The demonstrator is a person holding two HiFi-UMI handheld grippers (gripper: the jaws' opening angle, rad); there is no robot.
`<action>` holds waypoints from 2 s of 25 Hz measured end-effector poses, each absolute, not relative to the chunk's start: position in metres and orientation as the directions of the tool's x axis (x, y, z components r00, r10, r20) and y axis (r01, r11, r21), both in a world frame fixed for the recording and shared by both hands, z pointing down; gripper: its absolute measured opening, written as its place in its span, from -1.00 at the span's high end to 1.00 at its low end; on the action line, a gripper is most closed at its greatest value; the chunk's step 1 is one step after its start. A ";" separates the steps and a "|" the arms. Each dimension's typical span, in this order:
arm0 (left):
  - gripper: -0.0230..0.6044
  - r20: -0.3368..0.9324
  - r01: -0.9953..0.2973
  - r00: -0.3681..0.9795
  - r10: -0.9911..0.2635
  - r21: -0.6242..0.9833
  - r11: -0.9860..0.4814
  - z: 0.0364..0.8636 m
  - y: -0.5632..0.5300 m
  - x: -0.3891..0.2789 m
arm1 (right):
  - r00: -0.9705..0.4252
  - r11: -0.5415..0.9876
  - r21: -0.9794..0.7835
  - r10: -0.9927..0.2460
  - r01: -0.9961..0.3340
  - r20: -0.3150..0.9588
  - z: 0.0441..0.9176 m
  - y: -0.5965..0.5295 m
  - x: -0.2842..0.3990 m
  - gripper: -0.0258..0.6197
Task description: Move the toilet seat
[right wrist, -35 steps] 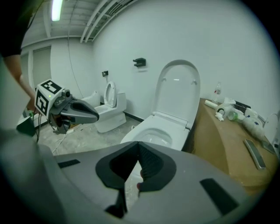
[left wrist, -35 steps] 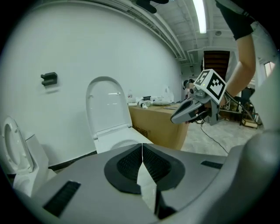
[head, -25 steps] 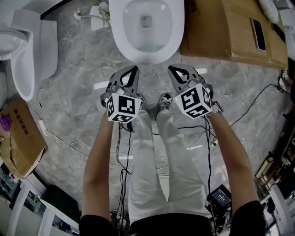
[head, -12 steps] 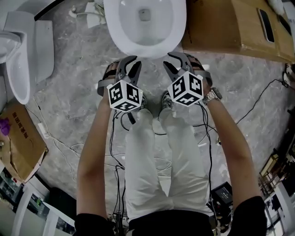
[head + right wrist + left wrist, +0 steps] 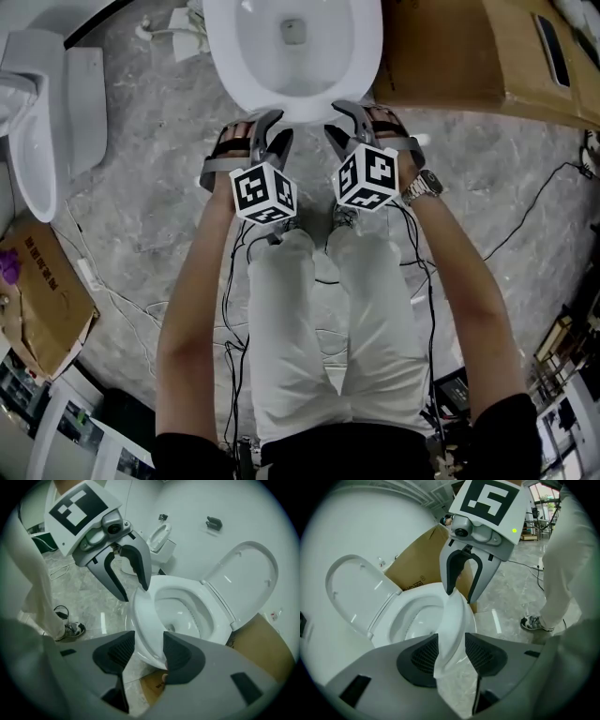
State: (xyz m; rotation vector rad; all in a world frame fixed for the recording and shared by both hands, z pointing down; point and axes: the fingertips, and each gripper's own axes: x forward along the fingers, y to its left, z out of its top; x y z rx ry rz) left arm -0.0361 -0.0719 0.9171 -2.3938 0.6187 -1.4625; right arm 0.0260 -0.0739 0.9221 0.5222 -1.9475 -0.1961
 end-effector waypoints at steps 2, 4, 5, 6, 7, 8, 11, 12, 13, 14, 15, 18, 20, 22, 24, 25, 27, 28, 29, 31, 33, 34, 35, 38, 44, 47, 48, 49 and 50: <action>0.34 0.780 -0.191 0.394 -0.487 -0.448 -0.873 0.921 -0.074 -0.035 | -0.334 0.896 0.381 -0.440 -0.229 0.833 0.927 -0.075 0.025 0.33; 0.33 0.785 -0.161 0.384 -0.486 -0.461 -0.873 0.925 -0.076 -0.034 | -0.324 0.898 0.397 -0.440 -0.192 0.838 0.930 -0.077 0.025 0.33; 0.33 0.788 -0.148 0.379 -0.486 -0.467 -0.872 0.927 -0.077 -0.034 | -0.319 0.897 0.405 -0.442 -0.179 0.838 0.932 -0.078 0.025 0.33; 0.33 0.789 -0.138 0.375 -0.486 -0.471 -0.871 0.928 -0.077 -0.034 | -0.316 0.895 0.412 -0.446 -0.172 0.837 0.933 -0.079 0.025 0.33; 0.32 0.789 -0.132 0.373 -0.488 -0.476 -0.870 0.929 -0.078 -0.035 | -0.314 0.893 0.419 -0.451 -0.167 0.836 0.933 -0.080 0.025 0.33; 0.32 0.787 -0.125 0.373 -0.491 -0.482 -0.867 0.929 -0.078 -0.035 | -0.311 0.889 0.428 -0.457 -0.162 0.833 0.934 -0.080 0.025 0.33; 0.31 0.778 -0.097 0.374 -0.505 -0.508 -0.856 0.930 -0.078 -0.034 | -0.296 0.872 0.471 -0.489 -0.135 0.820 0.935 -0.082 0.025 0.33; 0.31 0.777 -0.094 0.374 -0.507 -0.512 -0.854 0.930 -0.078 -0.034 | -0.289 0.864 0.489 -0.502 -0.121 0.815 0.935 -0.082 0.025 0.33; 0.31 0.776 -0.096 0.375 -0.507 -0.511 -0.854 0.930 -0.078 -0.034 | -0.284 0.856 0.505 -0.513 -0.107 0.810 0.935 -0.082 0.024 0.33; 0.31 0.776 -0.098 0.376 -0.506 -0.510 -0.855 0.930 -0.078 -0.035 | -0.279 0.850 0.519 -0.523 -0.095 0.806 0.935 -0.081 0.024 0.33; 0.31 0.777 -0.099 0.375 -0.505 -0.508 -0.855 0.930 -0.078 -0.035 | -0.275 0.845 0.527 -0.529 -0.086 0.803 0.935 -0.081 0.024 0.33; 0.29 0.785 -0.098 0.364 -0.501 -0.502 -0.859 0.930 -0.079 -0.035 | -0.255 0.849 0.523 -0.524 -0.075 0.813 0.936 -0.082 0.023 0.33; 0.24 0.795 -0.106 0.350 -0.496 -0.492 -0.864 0.930 -0.082 -0.035 | -0.234 0.847 0.530 -0.523 -0.038 0.819 0.937 -0.082 0.021 0.32; 0.19 0.801 -0.105 0.339 -0.494 -0.490 -0.866 0.928 -0.086 -0.035 | -0.213 0.833 0.553 -0.536 0.027 0.817 0.937 -0.083 0.022 0.31; 0.17 0.806 -0.095 0.331 -0.490 -0.488 -0.867 0.927 -0.090 -0.034 | -0.204 0.829 0.554 -0.531 0.075 0.823 0.937 -0.085 0.022 0.30; 0.15 0.812 -0.089 0.328 -0.483 -0.482 -0.871 0.927 -0.092 -0.034 | -0.201 0.835 0.543 -0.519 0.086 0.831 0.938 -0.086 0.022 0.30; 0.11 0.823 -0.082 0.322 -0.468 -0.469 -0.880 0.927 -0.094 -0.035 | -0.199 0.847 0.523 -0.498 0.099 0.844 0.938 -0.087 0.020 0.30; 0.09 0.827 -0.079 0.318 -0.464 -0.464 -0.882 0.926 -0.094 -0.035 | -0.199 0.847 0.521 -0.495 0.106 0.846 0.938 -0.086 0.020 0.30; 0.08 0.829 -0.077 0.314 -0.462 -0.462 -0.883 0.926 -0.095 -0.035 | -0.199 0.846 0.522 -0.495 0.112 0.845 0.937 -0.086 0.020 0.31; 0.07 0.832 -0.076 0.313 -0.459 -0.459 -0.885 0.924 -0.094 -0.036 | -0.198 0.849 0.517 -0.491 0.107 0.848 0.936 -0.085 0.021 0.31; 0.07 0.833 -0.079 0.315 -0.455 -0.455 -0.887 0.922 -0.093 -0.037 | -0.197 0.859 0.503 -0.480 0.094 0.855 0.934 -0.084 0.020 0.31; 0.07 0.832 -0.084 0.316 -0.456 -0.454 -0.887 0.920 -0.094 -0.037 | -0.198 0.862 0.499 -0.475 0.092 0.857 0.933 -0.085 0.020 0.31; 0.07 0.831 -0.089 0.317 -0.458 -0.454 -0.886 0.918 -0.094 -0.038 | -0.199 0.865 0.494 -0.470 0.092 0.860 0.931 -0.086 0.020 0.31; 0.11 0.827 -0.056 0.324 -0.460 -0.469 -0.882 0.912 -0.091 -0.036 | -0.198 0.877 0.473 -0.450 0.087 0.871 0.924 -0.086 0.020 0.31; 0.25 0.836 -0.036 0.351 -0.421 -0.437 -0.899 0.902 -0.085 -0.031 | -0.196 0.884 0.461 -0.440 0.081 0.877 0.911 -0.087 0.020 0.31; 0.25 0.836 -0.035 0.359 -0.415 -0.432 -0.901 0.895 -0.085 -0.029 | -0.197 0.886 0.457 -0.435 0.082 0.879 0.903 -0.087 0.018 0.31; 0.25 0.836 -0.031 0.355 -0.419 -0.437 -0.899 0.894 -0.086 -0.029 | -0.199 0.887 0.455 -0.432 0.082 0.879 0.900 -0.088 0.018 0.31; 0.26 0.836 -0.028 0.351 -0.421 -0.440 -0.898 0.892 -0.087 -0.029 | -0.201 0.888 0.452 -0.430 0.082 0.880 0.897 -0.089 0.019 0.31; 0.26 0.837 -0.027 0.350 -0.421 -0.440 -0.898 0.890 -0.087 -0.029 | -0.202 0.890 0.449 -0.427 0.081 0.881 0.894 -0.089 0.019 0.30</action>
